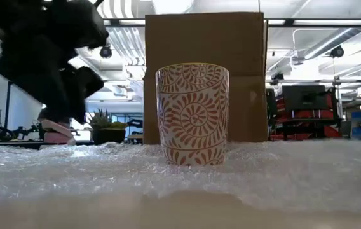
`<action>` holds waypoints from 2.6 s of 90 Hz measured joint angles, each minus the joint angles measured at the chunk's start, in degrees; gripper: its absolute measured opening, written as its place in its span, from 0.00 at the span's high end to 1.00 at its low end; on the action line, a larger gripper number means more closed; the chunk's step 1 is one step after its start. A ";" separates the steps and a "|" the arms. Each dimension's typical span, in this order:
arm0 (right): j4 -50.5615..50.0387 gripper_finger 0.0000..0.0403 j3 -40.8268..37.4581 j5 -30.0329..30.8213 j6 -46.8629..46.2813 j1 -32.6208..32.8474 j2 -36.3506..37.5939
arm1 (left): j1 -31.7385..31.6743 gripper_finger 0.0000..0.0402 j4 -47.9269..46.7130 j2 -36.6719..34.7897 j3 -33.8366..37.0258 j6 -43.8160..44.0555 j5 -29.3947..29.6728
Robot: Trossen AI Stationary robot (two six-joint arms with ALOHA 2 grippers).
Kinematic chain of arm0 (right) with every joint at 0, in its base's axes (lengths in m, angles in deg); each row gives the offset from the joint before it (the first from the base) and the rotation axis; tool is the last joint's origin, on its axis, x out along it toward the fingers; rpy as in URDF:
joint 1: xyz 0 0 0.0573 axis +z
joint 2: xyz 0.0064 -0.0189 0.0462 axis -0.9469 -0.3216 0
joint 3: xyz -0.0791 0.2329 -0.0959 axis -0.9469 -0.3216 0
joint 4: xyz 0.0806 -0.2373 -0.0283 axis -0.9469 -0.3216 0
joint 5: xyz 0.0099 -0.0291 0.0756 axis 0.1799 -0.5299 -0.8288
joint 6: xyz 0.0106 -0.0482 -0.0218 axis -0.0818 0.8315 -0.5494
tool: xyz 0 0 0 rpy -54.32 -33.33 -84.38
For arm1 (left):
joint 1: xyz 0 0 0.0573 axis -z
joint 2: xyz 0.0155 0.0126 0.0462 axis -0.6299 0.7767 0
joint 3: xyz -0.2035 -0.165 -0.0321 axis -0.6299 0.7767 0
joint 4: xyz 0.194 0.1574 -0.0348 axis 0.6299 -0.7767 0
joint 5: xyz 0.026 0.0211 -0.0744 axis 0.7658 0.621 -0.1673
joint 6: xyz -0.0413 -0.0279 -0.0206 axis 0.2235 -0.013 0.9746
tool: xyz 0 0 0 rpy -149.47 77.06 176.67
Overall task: Wrap mug
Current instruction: Wrap the orange mug with bubble wrap
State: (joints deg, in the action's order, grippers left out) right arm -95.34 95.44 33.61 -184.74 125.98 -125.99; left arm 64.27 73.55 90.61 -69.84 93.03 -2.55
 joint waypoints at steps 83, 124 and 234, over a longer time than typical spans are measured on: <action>24.79 1.00 24.13 -1.88 87.18 -25.83 -2.44 | -0.17 0.84 4.49 -9.55 -4.11 -8.85 11.36; 26.89 1.00 24.45 -5.49 86.72 -26.73 -6.50 | -3.23 0.85 22.55 3.10 -3.04 -11.51 13.99; -27.62 0.91 27.30 -7.08 52.43 -26.32 0.89 | -3.17 0.85 24.93 9.61 -3.12 -11.82 13.90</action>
State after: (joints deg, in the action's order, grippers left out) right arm -122.97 122.74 26.52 -132.31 99.66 -125.10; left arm 61.10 98.48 100.21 -72.96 81.20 11.35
